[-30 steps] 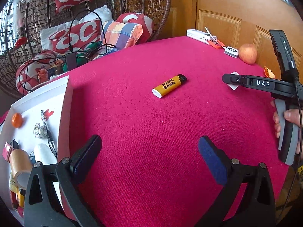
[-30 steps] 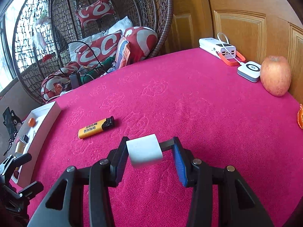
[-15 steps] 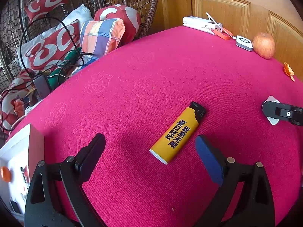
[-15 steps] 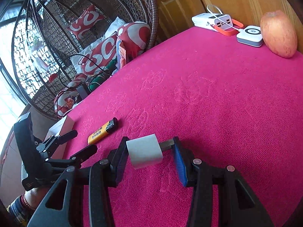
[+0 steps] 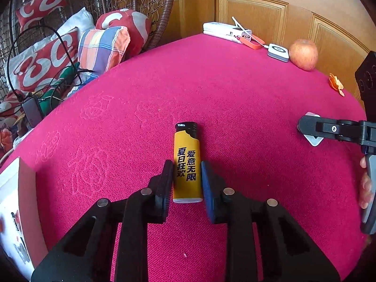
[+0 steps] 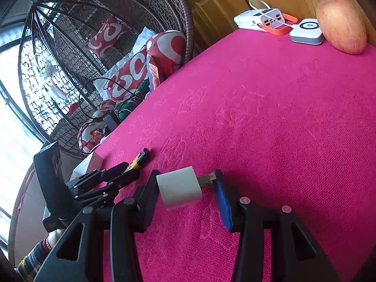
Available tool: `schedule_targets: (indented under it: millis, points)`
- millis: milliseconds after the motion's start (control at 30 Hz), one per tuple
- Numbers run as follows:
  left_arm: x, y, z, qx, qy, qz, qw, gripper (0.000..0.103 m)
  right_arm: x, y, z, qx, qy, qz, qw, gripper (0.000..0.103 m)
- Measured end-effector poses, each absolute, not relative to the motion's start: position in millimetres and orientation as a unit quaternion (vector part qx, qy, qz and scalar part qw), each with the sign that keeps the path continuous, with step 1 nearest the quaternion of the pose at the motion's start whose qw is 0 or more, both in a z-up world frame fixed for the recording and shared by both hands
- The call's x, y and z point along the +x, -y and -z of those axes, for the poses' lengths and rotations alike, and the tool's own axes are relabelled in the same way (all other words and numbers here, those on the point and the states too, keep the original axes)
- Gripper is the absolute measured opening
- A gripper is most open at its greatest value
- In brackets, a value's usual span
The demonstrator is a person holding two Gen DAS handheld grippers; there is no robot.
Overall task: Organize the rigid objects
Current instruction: 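Hold the charger in the right tool while the left tool approaches the yellow lighter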
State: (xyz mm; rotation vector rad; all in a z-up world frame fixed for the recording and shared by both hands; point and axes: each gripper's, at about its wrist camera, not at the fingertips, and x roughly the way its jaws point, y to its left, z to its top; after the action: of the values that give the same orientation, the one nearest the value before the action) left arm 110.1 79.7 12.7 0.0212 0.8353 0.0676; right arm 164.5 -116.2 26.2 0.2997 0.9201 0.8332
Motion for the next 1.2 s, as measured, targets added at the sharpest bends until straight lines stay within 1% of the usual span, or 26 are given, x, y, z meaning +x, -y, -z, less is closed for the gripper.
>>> schedule_targets:
  millis: [200,300,367,433,600,700,733,833,867,900,933,1000,1200]
  points:
    - [75,-64,-22,-0.032,-0.374,-0.025,0.926,0.023,165,119,-26,0.149,-0.428,-0.387,0.803,0.045]
    - [46,-62,-31,-0.085,-0.354,-0.014,0.931,0.022,163,120,-26,0.151,-0.426,-0.384,0.805,0.045]
    - [24,-67,-39,-0.122,-0.336,-0.011,0.934,0.021,163,121,-27,0.151,-0.424,-0.38,0.808,0.045]
    - [4,-73,-48,-0.144,-0.321,-0.017,0.936,0.016,161,121,-28,0.149,-0.422,-0.377,0.811,0.045]
    - [-31,-89,-69,-0.143,-0.28,-0.051,0.948,0.015,138,113,-41,0.11,-0.393,-0.382,0.829,0.045]
    - [-47,-98,-75,-0.153,-0.264,-0.061,0.951,0.015,125,105,-45,0.11,-0.391,-0.399,0.822,0.045]
    - [-50,-100,-75,-0.151,-0.262,-0.067,0.951,0.015,122,102,-47,0.11,-0.392,-0.405,0.819,0.045]
    - [-48,-106,-67,-0.154,-0.289,-0.064,0.943,0.016,114,91,-57,0.099,-0.38,-0.412,0.822,0.045]
    - [-47,-104,-62,-0.152,-0.299,-0.063,0.94,0.017,112,89,-60,0.098,-0.375,-0.413,0.824,0.045]
    - [-45,-101,-55,-0.145,-0.312,-0.066,0.936,0.024,110,87,-63,0.098,-0.37,-0.415,0.825,0.045]
    - [-41,-98,-48,-0.138,-0.331,-0.073,0.93,0.038,108,87,-65,0.099,-0.367,-0.418,0.825,0.045]
    - [-34,-93,-33,-0.136,-0.358,-0.072,0.921,0.051,105,86,-66,0.103,-0.365,-0.42,0.824,0.045]
    - [-16,-74,-6,-0.119,-0.404,-0.064,0.905,0.051,102,88,-59,0.114,-0.381,-0.426,0.813,0.045]
